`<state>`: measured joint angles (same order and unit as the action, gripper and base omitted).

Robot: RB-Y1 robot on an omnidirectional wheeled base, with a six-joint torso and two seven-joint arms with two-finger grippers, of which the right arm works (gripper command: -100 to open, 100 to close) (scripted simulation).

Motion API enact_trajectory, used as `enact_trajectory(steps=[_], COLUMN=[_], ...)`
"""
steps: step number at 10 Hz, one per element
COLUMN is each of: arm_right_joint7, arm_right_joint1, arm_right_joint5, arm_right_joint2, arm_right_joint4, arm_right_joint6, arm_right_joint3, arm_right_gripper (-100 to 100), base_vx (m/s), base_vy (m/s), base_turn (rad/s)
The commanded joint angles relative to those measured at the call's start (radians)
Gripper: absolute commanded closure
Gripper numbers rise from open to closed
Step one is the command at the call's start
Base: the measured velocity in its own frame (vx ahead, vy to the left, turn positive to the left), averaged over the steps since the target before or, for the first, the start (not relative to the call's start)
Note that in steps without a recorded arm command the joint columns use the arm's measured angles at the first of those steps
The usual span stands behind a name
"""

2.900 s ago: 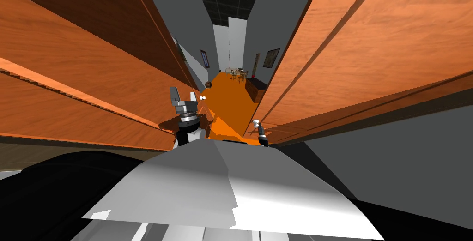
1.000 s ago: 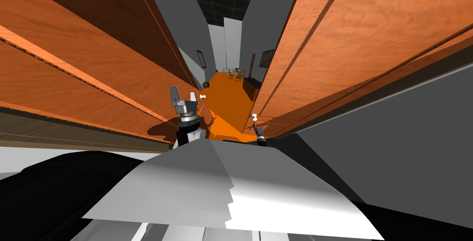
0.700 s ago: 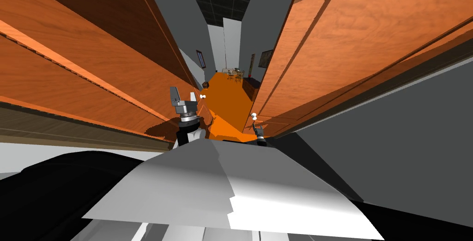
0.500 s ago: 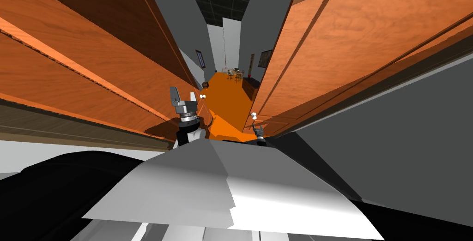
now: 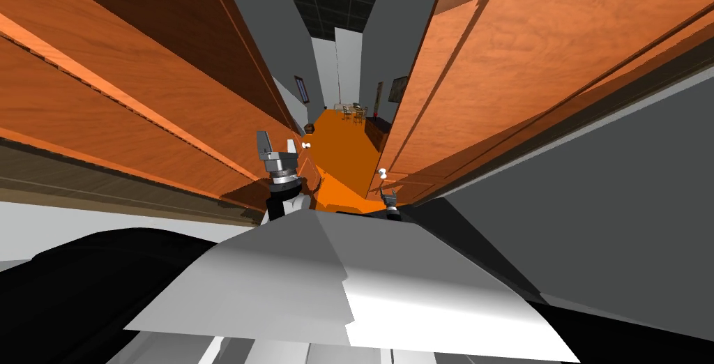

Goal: Push the door open

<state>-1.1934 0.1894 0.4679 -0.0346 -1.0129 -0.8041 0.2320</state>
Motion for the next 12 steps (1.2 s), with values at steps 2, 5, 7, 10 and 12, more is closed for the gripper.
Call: enact_trajectory(steps=[2,5,7,10,12], arm_right_joint7=[-0.004,-0.011,-0.016,-0.019,-0.019], arm_right_joint1=[-0.004,-0.011,-0.016,-0.014,-0.014], arm_right_joint5=[-0.002,-0.005,-0.008,-0.007,-0.007], arm_right_joint2=[0.040,0.054,0.032,0.018,0.018], arm_right_joint4=[0.005,0.014,0.020,0.019,0.019], arm_right_joint6=[-0.001,-0.003,-0.005,-0.005,-0.005], arm_right_joint3=[0.004,0.009,0.014,0.013,0.013], arm_right_gripper=[-100,-100,-100,100,100], base_vx=[0.105,0.209,0.221,0.080,-0.025], base_vy=[0.007,0.008,-0.014,0.007,0.006], base_turn=[0.016,0.017,0.026,0.011,0.002])
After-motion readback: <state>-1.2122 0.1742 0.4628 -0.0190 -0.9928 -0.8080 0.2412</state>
